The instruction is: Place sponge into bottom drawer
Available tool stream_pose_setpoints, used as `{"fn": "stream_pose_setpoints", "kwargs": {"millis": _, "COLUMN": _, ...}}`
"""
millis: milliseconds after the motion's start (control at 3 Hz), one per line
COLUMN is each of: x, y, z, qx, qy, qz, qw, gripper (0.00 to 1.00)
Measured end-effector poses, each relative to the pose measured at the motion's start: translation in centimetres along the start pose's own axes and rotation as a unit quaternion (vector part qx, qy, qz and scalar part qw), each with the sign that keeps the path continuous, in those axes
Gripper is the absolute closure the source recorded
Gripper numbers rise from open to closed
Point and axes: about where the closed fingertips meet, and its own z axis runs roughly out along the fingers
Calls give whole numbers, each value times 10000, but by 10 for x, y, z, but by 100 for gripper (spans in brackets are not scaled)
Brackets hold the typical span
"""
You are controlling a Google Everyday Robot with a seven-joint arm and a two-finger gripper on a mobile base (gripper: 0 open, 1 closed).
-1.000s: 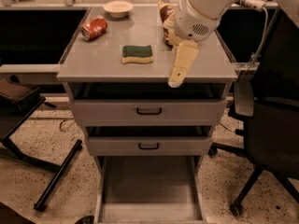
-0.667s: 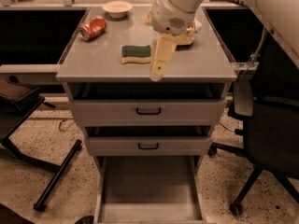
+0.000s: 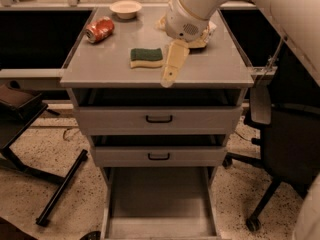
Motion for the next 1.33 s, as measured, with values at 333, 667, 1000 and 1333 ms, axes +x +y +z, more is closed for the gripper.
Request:
{"fn": "stream_pose_setpoints", "kwargs": {"millis": 333, "x": 25, "y": -27, "z": 28, "qx": -79, "qy": -292, "qz": 347, "qw": 9989, "gripper": 0}}
{"fn": "stream_pose_setpoints", "kwargs": {"millis": 667, "x": 37, "y": -90, "z": 98, "qx": -359, "qy": -652, "qz": 516, "qw": 9959, "gripper": 0}}
{"fn": "stream_pose_setpoints", "kwargs": {"millis": 1000, "x": 35, "y": -105, "z": 90, "qx": -159, "qy": -732, "qz": 503, "qw": 9959, "gripper": 0}}
{"fn": "stream_pose_setpoints", "kwargs": {"millis": 1333, "x": 33, "y": -108, "z": 95, "qx": -162, "qy": -725, "qz": 506, "qw": 9960, "gripper": 0}}
